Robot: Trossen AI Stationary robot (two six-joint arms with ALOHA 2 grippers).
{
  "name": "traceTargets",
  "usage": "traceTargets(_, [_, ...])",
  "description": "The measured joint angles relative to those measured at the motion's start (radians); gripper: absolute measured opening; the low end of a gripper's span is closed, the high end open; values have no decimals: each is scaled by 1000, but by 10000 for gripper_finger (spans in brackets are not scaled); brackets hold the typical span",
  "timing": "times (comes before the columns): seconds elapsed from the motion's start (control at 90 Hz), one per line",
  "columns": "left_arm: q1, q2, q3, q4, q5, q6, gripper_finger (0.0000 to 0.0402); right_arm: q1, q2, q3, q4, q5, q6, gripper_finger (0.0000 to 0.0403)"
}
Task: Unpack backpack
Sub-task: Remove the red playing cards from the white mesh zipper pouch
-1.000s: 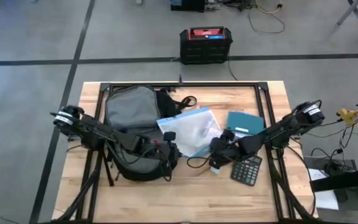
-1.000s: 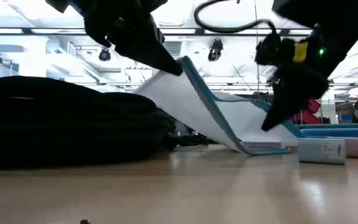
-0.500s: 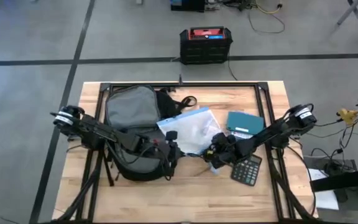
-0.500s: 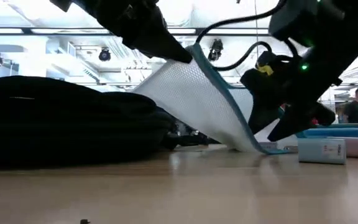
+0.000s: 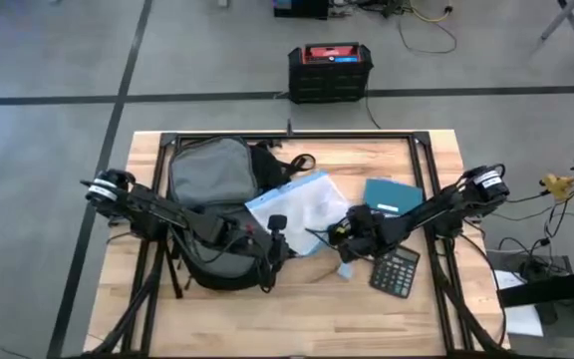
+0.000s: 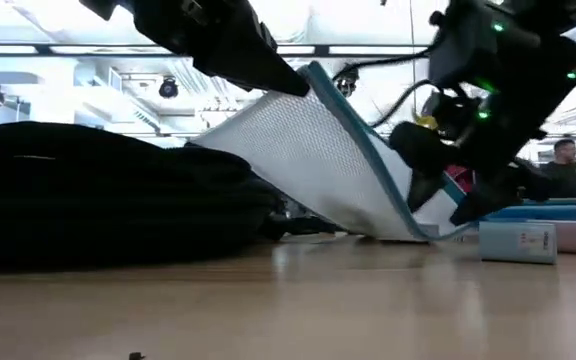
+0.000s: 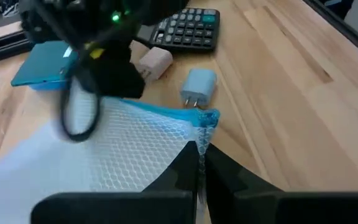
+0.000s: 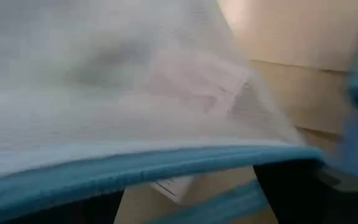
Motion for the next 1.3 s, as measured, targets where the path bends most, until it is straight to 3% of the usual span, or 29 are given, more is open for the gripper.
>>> traceTargets(0.122, [0,9,0,19,1,3,0,1,2,24,123,15,-101,311])
traceTargets(0.444, [1,62,0,135,53,72,0,-82,116,57,128,34,-130,311])
traceTargets(0.667, [1,80,0,132,58,76,0,-131,145,58,107,49,-166,311])
traceTargets(1.3, [0,80,0,113,70,49,0,-98,124,65,-41,41,-138,299])
